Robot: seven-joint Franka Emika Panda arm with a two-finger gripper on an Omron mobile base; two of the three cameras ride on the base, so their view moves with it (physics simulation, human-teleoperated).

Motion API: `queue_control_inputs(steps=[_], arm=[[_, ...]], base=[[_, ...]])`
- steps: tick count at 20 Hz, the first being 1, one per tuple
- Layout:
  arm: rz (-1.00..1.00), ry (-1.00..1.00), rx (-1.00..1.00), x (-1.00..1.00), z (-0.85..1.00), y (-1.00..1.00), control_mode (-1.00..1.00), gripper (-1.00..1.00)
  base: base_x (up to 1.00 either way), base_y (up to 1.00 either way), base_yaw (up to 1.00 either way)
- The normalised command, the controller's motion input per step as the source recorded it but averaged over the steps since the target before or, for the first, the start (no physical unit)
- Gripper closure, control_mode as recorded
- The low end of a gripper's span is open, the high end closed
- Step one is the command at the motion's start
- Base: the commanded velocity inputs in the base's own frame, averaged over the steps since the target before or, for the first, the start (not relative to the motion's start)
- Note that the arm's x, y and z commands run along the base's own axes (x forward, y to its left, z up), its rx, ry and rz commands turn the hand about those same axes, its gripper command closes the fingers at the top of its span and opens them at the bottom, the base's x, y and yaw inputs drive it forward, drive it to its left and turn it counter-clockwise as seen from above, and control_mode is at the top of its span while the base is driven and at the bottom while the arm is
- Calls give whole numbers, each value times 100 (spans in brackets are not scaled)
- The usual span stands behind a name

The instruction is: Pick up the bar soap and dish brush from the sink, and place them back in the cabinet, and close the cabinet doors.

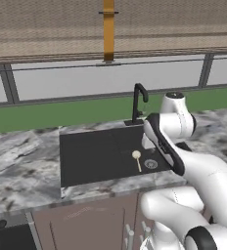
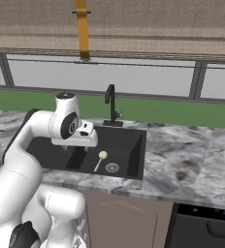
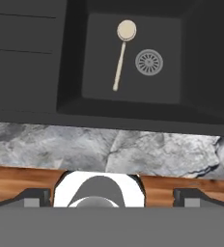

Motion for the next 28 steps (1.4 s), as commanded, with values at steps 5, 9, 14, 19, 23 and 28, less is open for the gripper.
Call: queue_control_inputs(steps=[5, 9, 14, 19, 23, 28], arm=[[0, 0, 0, 33, -16, 0, -100, -100], [0, 0, 0, 31, -23, 0, -100, -100], [0, 0, 0, 32, -30, -1, -100, -100], [0, 0, 0, 35, -30, 0, -100, -100], [0, 0, 0, 25, -32, 0, -100, -100], [0, 0, 0, 24, -26, -1, -100, -100]], base=[[0, 0, 0], [0, 0, 0], [0, 0, 0], [0, 0, 0], [0, 0, 0], [0, 0, 0]])
